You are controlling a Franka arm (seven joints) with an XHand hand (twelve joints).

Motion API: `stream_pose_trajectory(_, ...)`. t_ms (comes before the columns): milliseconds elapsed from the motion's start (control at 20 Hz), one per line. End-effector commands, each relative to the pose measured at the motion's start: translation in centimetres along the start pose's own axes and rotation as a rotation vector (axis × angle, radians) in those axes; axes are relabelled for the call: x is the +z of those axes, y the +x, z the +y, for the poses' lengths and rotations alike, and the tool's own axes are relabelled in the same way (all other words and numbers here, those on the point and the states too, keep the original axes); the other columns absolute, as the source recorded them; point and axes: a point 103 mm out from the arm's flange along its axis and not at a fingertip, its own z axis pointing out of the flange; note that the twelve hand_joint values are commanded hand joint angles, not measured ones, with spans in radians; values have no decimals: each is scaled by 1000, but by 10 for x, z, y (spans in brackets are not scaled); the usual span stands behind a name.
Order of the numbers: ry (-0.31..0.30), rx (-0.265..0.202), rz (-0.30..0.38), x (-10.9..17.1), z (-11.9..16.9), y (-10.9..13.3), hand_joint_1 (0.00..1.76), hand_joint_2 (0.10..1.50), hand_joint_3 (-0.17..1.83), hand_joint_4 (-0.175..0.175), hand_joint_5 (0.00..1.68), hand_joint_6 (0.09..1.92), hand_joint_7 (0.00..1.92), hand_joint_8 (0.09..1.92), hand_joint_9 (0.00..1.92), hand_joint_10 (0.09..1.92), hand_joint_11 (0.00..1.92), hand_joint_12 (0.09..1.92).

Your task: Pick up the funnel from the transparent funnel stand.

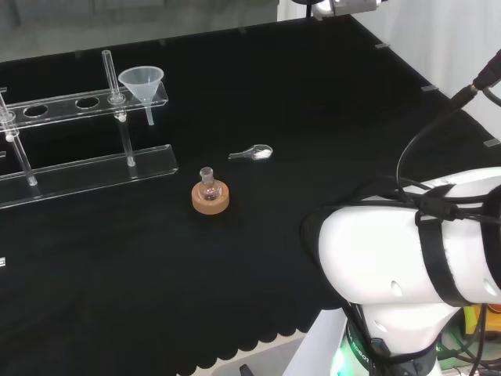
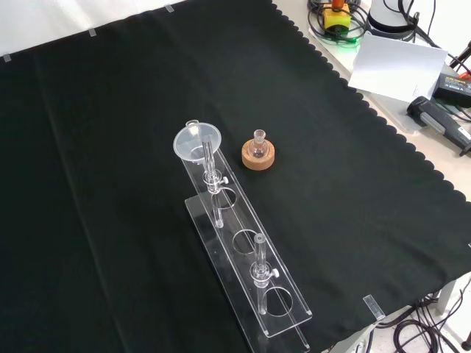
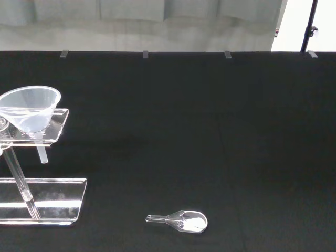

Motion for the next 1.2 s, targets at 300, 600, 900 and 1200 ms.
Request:
stream_pose_trajectory(300, 67, -33, -21, 11, 17, 5, 210, 484, 129, 36, 0, 87, 0, 87, 0, 87, 0, 224)
stream_pose_trajectory(600, 31, -99, 10, 25, 38, 27, 267, 517, 47, 31, 0, 87, 0, 87, 0, 87, 0, 401)
stream_pose_trajectory(900, -81, -143, 70, 28, 57, 54, 290, 550, 23, 25, 0, 87, 0, 87, 0, 87, 0, 547)
stream_pose_trajectory(1200, -88, -155, 97, 33, 79, 74, 309, 562, 25, 19, 0, 87, 0, 87, 0, 87, 0, 560)
